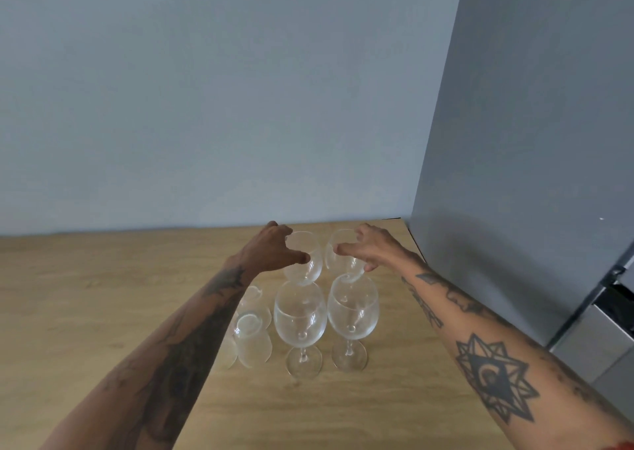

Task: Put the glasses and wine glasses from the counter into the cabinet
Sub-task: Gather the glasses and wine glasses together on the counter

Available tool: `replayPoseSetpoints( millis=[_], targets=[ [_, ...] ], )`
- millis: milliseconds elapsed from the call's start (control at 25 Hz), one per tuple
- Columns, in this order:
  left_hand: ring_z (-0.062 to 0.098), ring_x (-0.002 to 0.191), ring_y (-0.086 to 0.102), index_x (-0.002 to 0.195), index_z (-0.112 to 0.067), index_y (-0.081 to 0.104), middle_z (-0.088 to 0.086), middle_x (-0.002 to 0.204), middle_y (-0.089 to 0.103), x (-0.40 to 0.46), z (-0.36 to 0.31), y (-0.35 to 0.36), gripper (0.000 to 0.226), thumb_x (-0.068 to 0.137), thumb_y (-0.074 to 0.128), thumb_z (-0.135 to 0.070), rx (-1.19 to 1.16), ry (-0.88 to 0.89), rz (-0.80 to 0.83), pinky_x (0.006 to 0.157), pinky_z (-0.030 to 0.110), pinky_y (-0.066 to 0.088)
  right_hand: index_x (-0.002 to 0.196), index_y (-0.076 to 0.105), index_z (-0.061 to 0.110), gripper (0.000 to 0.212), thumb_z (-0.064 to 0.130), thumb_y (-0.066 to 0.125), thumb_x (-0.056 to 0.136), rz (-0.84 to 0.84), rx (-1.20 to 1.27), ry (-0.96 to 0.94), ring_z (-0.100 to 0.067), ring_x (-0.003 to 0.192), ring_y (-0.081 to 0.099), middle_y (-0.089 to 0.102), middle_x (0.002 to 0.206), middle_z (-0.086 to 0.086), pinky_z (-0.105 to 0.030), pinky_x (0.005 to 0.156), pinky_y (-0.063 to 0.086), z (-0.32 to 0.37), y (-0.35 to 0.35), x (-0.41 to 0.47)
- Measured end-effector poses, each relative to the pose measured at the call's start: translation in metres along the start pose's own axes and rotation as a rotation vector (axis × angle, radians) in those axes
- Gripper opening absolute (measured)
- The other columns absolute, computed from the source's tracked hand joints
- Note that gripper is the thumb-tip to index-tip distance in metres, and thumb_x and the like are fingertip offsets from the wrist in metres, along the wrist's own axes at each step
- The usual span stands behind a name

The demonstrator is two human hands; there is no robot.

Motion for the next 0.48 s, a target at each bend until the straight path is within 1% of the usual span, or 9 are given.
replayPoseSetpoints(
  millis=[40, 120, 160, 240, 280, 320, 360, 400, 480],
  targets=[
    [0.023, 0.122, 0.053, 0.136, -0.011, 0.055, 0.006, 0.135, 0.052, -0.002, 0.006, -0.002, 0.084, 0.069, 0.081, -0.054, -0.013, -0.024, 0.006, 0.09, 0.028, 0.04, 0.118, 0.055, 0.016, 0.065, 0.056, 0.069, 0.068, 0.018, -0.029, 0.003, -0.018, 0.063, 0.069, 0.054, 0.117, -0.002, -0.024, 0.053, 0.051, 0.005, 0.004, -0.001],
    [0.023, 0.125, 0.052, 0.139, -0.011, 0.051, 0.007, 0.138, 0.051, -0.006, 0.013, -0.004, 0.091, 0.065, 0.082, -0.055, -0.026, -0.058, 0.015, 0.093, 0.028, 0.04, 0.085, 0.049, 0.022, 0.044, 0.057, 0.068, 0.066, 0.035, -0.062, 0.016, -0.016, 0.055, 0.066, 0.051, 0.093, 0.003, -0.021, 0.043, 0.038, 0.014, 0.009, -0.003],
    [0.024, 0.126, 0.052, 0.14, -0.011, 0.05, 0.007, 0.139, 0.05, -0.007, 0.015, -0.005, 0.093, 0.065, 0.082, -0.055, -0.03, -0.068, 0.02, 0.094, 0.029, 0.041, 0.079, 0.044, 0.023, 0.043, 0.056, 0.067, 0.066, 0.034, -0.062, 0.014, -0.015, 0.053, 0.065, 0.049, 0.087, 0.004, -0.02, 0.042, 0.035, 0.017, 0.011, -0.004],
    [0.024, 0.129, 0.05, 0.142, -0.011, 0.047, 0.007, 0.142, 0.048, -0.012, 0.016, -0.005, 0.095, 0.065, 0.081, -0.055, -0.041, -0.08, 0.031, 0.099, 0.031, 0.042, 0.077, 0.043, 0.024, 0.041, 0.056, 0.067, 0.069, 0.024, -0.056, 0.002, -0.014, 0.057, 0.062, 0.049, 0.087, 0.004, -0.019, 0.04, 0.036, 0.02, 0.012, -0.005],
    [0.024, 0.131, 0.05, 0.144, -0.011, 0.044, 0.008, 0.145, 0.046, -0.016, 0.016, -0.005, 0.097, 0.065, 0.081, -0.055, -0.044, -0.079, 0.036, 0.101, 0.033, 0.042, 0.082, 0.048, 0.024, 0.04, 0.056, 0.068, 0.071, 0.029, -0.05, -0.003, -0.013, 0.064, 0.062, 0.051, 0.093, 0.002, -0.019, 0.042, 0.04, 0.019, 0.013, -0.007],
    [0.025, 0.132, 0.049, 0.146, -0.012, 0.041, 0.008, 0.147, 0.043, -0.02, 0.015, -0.005, 0.099, 0.066, 0.08, -0.057, -0.047, -0.075, 0.041, 0.103, 0.034, 0.042, 0.095, 0.054, 0.022, 0.044, 0.056, 0.068, 0.072, 0.042, -0.031, -0.009, -0.015, 0.076, 0.063, 0.054, 0.104, 0.0, -0.021, 0.049, 0.046, 0.018, 0.013, -0.01],
    [0.026, 0.134, 0.049, 0.149, -0.013, 0.039, 0.008, 0.149, 0.041, -0.024, 0.015, -0.005, 0.102, 0.067, 0.078, -0.059, -0.054, -0.069, 0.042, 0.105, 0.037, 0.042, 0.114, 0.056, 0.019, 0.057, 0.058, 0.068, 0.074, 0.047, -0.009, -0.012, -0.019, 0.092, 0.064, 0.055, 0.116, -0.002, -0.024, 0.06, 0.05, 0.016, 0.012, -0.012],
    [0.027, 0.135, 0.048, 0.15, -0.013, 0.037, 0.009, 0.151, 0.041, -0.028, 0.015, -0.005, 0.102, 0.069, 0.076, -0.062, -0.064, -0.062, 0.034, 0.107, 0.039, 0.042, 0.131, 0.051, 0.018, 0.072, 0.059, 0.068, 0.075, 0.028, 0.009, -0.014, -0.023, 0.108, 0.061, 0.054, 0.128, -0.004, -0.028, 0.07, 0.049, 0.013, 0.01, -0.017],
    [0.029, 0.135, 0.048, 0.15, -0.012, 0.038, 0.012, 0.151, 0.043, -0.036, 0.018, -0.01, 0.098, 0.075, 0.071, -0.064, -0.088, -0.037, -0.018, 0.109, 0.041, 0.041, 0.145, 0.039, 0.016, 0.085, 0.062, 0.065, 0.079, -0.044, 0.008, -0.023, -0.028, 0.131, 0.05, 0.046, 0.148, -0.009, -0.029, 0.087, 0.042, 0.009, 0.001, -0.028]
  ],
)
Point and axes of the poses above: each hand's wrist, its own x-axis towards the middle knuckle, its own y-axis out of the palm, z = x × y, the point moved 5 cm from there along x, towards the middle knuckle
